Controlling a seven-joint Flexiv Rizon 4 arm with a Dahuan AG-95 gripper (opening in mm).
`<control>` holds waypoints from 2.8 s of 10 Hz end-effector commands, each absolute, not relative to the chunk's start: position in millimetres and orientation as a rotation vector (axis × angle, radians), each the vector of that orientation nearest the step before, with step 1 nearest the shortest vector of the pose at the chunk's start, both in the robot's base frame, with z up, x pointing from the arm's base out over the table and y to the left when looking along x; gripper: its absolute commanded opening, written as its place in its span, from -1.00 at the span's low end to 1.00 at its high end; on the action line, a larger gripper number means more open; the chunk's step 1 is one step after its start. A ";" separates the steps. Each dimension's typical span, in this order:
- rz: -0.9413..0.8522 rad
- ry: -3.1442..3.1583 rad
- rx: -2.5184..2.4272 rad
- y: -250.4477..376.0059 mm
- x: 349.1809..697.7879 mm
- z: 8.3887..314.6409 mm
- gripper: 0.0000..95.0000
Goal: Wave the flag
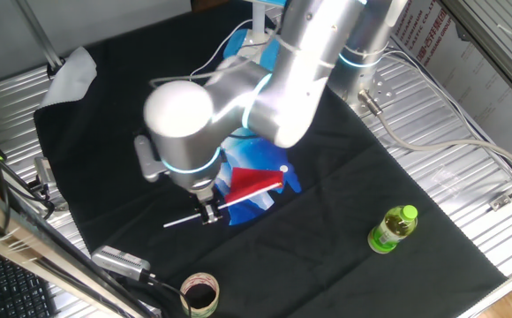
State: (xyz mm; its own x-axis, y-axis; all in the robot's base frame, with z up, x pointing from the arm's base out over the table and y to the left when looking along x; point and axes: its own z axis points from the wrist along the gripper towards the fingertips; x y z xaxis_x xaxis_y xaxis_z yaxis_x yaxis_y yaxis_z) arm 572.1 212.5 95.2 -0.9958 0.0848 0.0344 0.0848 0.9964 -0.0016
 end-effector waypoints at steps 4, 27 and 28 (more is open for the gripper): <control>-0.012 -3.088 -0.059 205.4 583.2 125.3 -1.00; 0.074 -3.066 0.100 211.0 566.6 159.6 -1.00; 0.085 -3.066 0.101 211.0 566.6 159.6 -1.00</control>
